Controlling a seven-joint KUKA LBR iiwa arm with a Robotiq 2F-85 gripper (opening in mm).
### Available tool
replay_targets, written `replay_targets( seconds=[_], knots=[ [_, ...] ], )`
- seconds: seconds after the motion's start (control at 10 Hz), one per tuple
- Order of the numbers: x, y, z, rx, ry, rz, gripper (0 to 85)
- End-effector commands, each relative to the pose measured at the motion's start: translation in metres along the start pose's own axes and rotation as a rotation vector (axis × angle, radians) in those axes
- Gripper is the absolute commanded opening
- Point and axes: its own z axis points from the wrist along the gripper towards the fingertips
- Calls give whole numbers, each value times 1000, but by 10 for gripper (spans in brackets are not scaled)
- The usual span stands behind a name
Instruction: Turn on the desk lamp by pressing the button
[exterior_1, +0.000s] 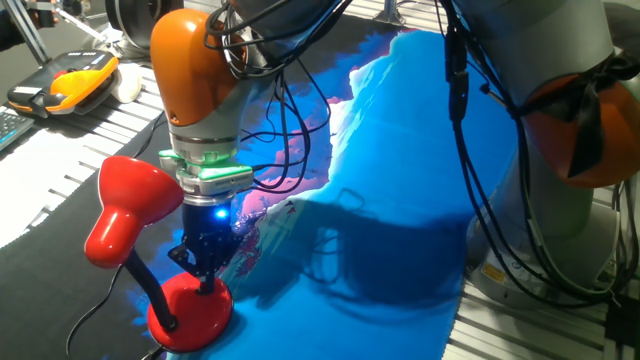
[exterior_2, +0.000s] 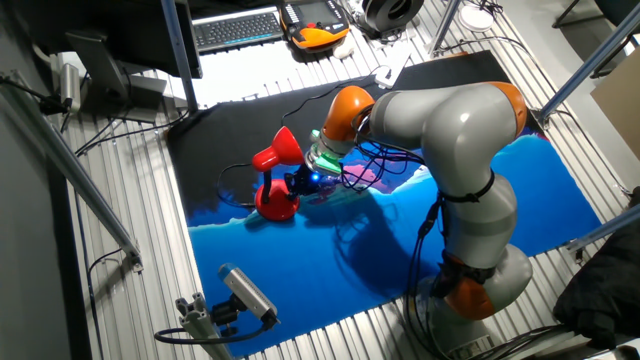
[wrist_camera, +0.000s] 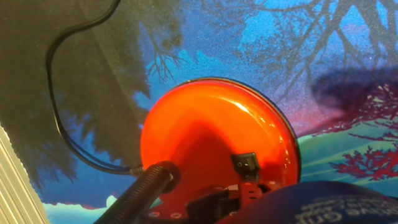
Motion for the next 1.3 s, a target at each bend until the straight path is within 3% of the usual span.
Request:
replay_targets(
  seconds=[0.0, 1.2],
  knots=[
    [0, 0, 1, 0, 0, 0, 0],
    [-3, 5, -1, -4, -2, 7, 0]
  ],
)
